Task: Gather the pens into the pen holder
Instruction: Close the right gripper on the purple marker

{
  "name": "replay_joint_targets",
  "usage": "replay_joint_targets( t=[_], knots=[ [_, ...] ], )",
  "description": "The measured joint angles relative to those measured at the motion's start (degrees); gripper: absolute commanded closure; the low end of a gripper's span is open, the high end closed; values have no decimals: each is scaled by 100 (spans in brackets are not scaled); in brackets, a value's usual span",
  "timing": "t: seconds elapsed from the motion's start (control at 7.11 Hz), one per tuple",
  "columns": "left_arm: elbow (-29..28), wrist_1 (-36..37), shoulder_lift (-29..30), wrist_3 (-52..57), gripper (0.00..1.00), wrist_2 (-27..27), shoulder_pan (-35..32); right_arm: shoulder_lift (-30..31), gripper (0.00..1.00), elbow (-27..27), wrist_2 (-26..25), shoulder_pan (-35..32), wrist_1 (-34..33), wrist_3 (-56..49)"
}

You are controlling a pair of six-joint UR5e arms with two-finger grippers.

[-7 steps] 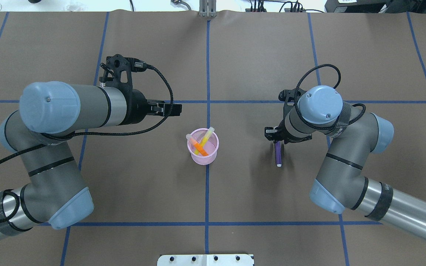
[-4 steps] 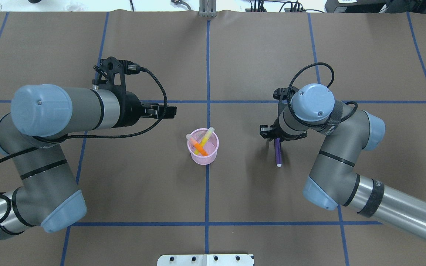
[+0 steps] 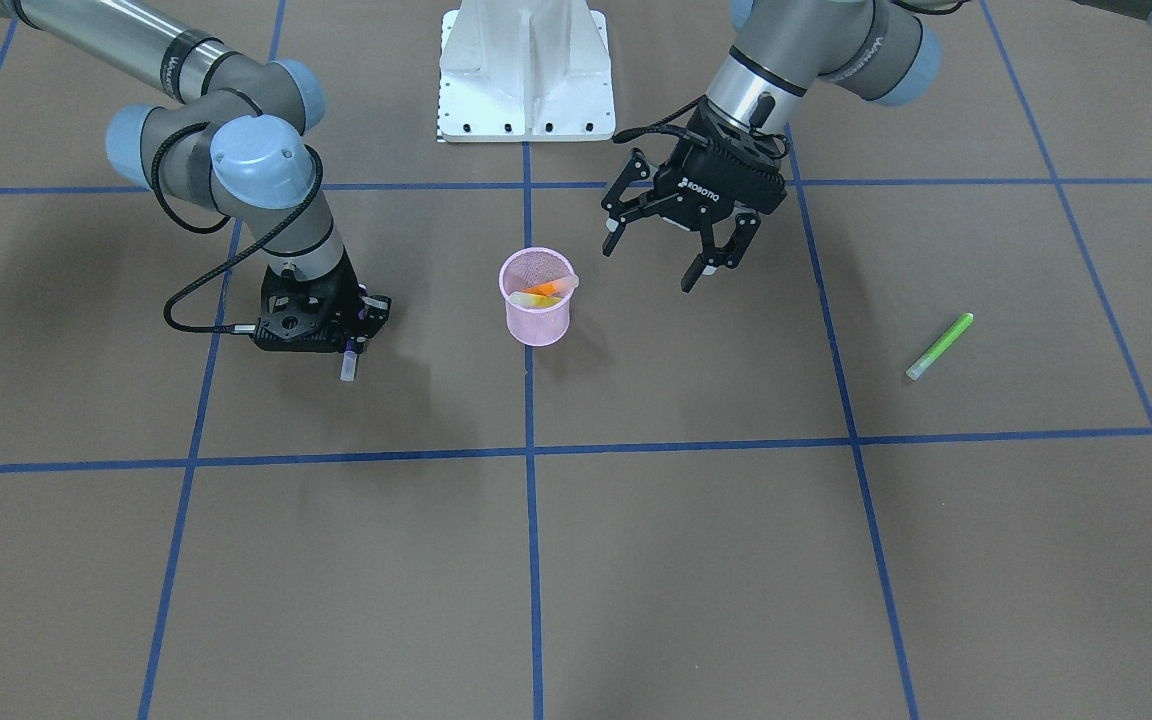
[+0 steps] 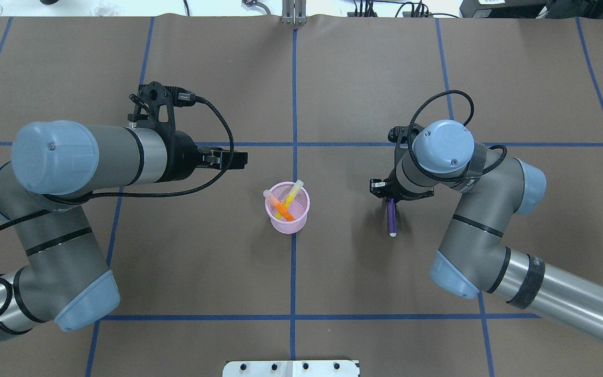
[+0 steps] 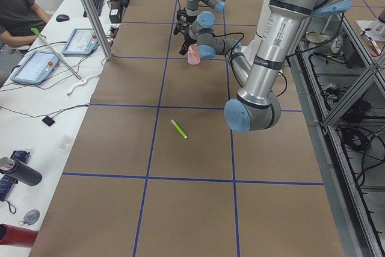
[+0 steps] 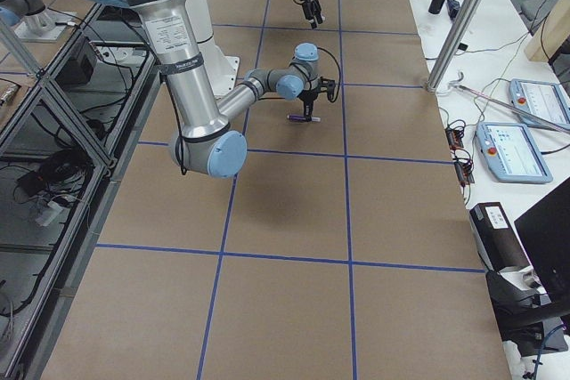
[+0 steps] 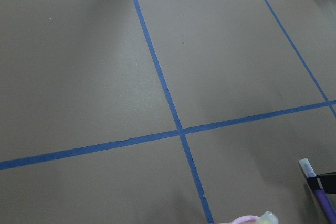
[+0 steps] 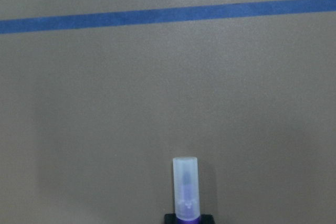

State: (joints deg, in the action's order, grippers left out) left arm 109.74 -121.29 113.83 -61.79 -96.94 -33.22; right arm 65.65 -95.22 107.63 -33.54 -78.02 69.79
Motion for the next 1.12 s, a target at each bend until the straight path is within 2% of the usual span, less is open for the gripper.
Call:
replay_joint_targets(
  t=[0.7,1.12],
  knots=[
    [11,0,-1,0,1,0,0,-5,100,-71,22,-14,-13,8],
    [44,0,-34,4,1,0,-5,-8,100,-386,75,-174,-114,18]
  ],
)
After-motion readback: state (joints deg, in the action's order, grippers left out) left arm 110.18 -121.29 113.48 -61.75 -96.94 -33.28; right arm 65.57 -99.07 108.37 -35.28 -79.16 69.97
